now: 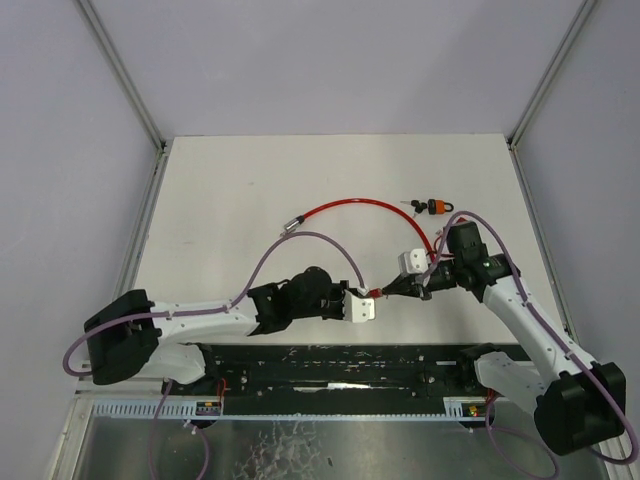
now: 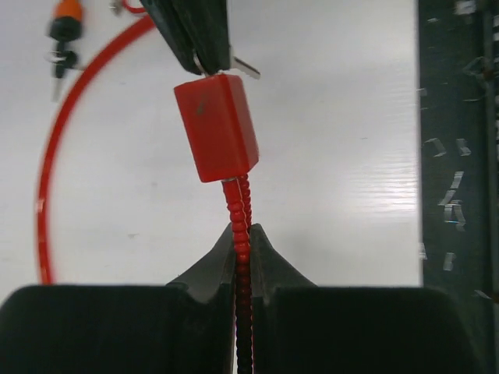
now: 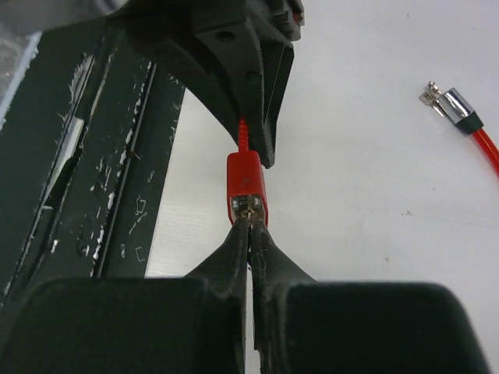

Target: Lock with the key

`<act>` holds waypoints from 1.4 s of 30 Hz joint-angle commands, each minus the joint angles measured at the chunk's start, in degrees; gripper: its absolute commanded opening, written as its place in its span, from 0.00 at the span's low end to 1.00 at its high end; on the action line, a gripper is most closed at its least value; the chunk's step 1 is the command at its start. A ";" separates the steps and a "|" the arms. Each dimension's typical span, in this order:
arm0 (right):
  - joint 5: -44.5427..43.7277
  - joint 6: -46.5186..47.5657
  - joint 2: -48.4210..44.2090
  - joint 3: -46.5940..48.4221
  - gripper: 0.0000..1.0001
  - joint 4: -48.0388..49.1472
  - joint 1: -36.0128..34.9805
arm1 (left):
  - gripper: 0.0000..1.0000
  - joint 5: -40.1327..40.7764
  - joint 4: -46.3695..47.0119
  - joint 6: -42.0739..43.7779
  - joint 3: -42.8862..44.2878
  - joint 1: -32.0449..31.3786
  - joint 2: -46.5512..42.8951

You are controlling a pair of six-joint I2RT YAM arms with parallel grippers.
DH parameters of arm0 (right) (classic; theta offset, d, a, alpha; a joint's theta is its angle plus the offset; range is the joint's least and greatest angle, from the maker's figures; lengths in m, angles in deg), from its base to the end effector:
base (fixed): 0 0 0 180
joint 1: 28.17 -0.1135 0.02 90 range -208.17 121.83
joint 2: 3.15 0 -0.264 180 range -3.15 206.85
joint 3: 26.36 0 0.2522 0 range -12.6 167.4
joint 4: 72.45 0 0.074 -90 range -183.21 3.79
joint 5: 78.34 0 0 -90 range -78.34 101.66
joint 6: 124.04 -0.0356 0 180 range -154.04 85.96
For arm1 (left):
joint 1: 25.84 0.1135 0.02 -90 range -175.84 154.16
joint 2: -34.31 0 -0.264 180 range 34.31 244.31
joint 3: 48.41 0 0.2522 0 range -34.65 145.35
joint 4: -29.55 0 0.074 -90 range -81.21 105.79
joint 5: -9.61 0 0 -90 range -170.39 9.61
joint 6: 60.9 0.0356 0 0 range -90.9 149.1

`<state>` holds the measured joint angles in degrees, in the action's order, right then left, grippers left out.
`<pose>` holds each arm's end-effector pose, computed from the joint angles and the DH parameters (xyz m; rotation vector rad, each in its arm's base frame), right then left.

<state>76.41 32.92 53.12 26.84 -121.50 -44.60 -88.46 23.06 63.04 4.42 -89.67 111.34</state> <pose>0.1635 0.0818 0.2492 -1.6244 1.1815 0.8379 0.1211 -0.2577 0.2116 1.6631 1.3379 -0.4585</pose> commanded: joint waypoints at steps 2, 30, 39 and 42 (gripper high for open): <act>0.84 -10.74 3.63 4.04 0.00 1.31 0.61 | 0.00 11.23 7.82 8.79 -2.32 -0.29 -2.24; -12.27 0.54 -2.53 -1.02 0.00 4.15 -2.25 | 0.00 11.43 2.89 4.02 -0.37 4.09 2.95; -11.29 0.28 -3.37 -1.27 0.00 4.33 -2.29 | 0.00 9.31 -0.08 2.05 -1.62 4.13 0.94; -9.66 -1.52 -2.59 -0.63 0.00 4.22 -2.28 | 0.00 17.00 2.14 2.96 -3.10 2.92 1.03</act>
<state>67.73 34.30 50.54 23.93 -114.07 -47.75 -84.11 25.86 64.00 4.28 -86.96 113.39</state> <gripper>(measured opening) 0.021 0.022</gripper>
